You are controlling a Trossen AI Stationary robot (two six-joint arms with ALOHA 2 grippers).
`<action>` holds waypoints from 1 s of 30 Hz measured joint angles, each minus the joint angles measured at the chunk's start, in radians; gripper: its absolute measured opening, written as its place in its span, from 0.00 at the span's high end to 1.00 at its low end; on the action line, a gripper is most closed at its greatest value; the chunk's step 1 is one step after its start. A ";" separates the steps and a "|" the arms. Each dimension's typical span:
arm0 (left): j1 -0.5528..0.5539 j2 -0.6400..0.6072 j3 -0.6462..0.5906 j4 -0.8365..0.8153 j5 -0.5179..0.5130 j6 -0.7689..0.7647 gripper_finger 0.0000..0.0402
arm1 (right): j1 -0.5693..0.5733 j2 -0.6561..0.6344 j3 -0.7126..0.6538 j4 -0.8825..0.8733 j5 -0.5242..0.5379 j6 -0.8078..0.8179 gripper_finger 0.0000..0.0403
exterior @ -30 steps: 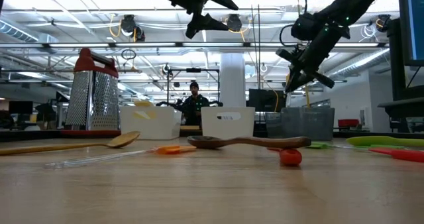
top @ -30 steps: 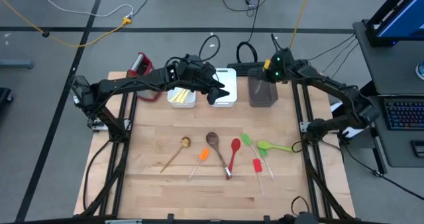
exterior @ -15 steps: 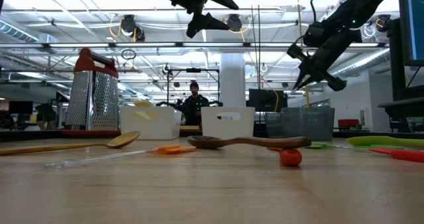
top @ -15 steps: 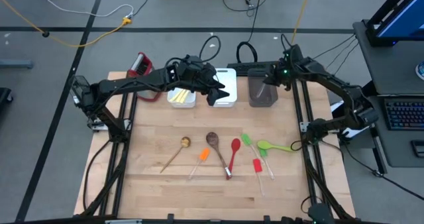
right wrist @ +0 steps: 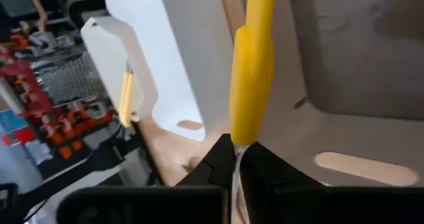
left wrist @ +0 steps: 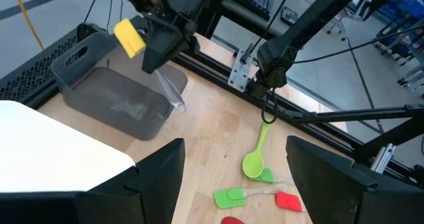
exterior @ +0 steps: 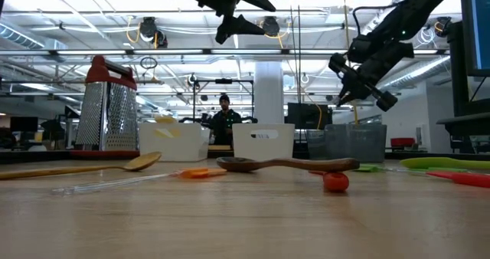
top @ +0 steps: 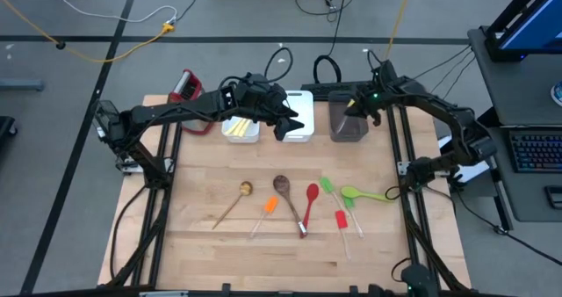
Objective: Pick & Place Kitchen Items
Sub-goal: Put the yellow spatula into the black bin
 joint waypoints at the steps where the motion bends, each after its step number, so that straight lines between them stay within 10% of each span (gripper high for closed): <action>1: 0.000 0.000 0.000 0.000 0.000 0.000 0.33 | 0.000 0.004 0.000 0.012 -0.012 0.008 0.99; 30: 0.000 0.000 0.000 0.000 0.003 -0.002 0.33 | -0.058 0.082 0.000 -0.017 -0.074 0.038 0.94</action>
